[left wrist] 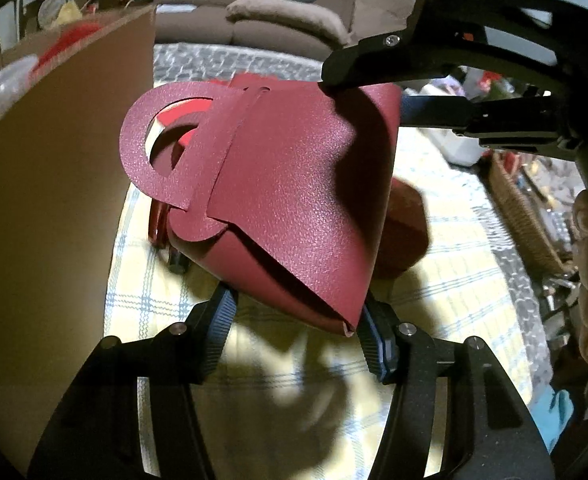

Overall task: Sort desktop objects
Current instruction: 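Close the right tool on the red handbag box and lift it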

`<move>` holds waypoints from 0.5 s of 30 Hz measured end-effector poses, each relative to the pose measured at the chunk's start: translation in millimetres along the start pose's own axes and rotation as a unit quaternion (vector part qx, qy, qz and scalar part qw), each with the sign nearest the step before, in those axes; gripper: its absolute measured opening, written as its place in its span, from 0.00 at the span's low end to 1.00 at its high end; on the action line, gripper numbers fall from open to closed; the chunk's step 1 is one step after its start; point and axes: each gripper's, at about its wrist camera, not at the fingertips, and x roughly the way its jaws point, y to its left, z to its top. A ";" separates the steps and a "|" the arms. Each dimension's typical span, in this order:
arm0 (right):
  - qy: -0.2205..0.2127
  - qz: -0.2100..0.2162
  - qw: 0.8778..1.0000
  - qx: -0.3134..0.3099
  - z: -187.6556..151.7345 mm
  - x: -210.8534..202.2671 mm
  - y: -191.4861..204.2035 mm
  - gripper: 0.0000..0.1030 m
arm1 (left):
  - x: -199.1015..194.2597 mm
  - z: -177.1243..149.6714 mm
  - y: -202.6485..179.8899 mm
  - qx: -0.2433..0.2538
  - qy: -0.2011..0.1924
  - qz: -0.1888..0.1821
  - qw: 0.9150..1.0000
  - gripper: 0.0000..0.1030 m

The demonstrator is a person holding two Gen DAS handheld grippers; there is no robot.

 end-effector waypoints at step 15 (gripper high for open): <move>-0.009 0.005 0.999 -0.037 -6.5 -51.8 69.7 0.26 | -90.6 36.5 -25.1 0.036 -0.059 -0.046 0.997 0.35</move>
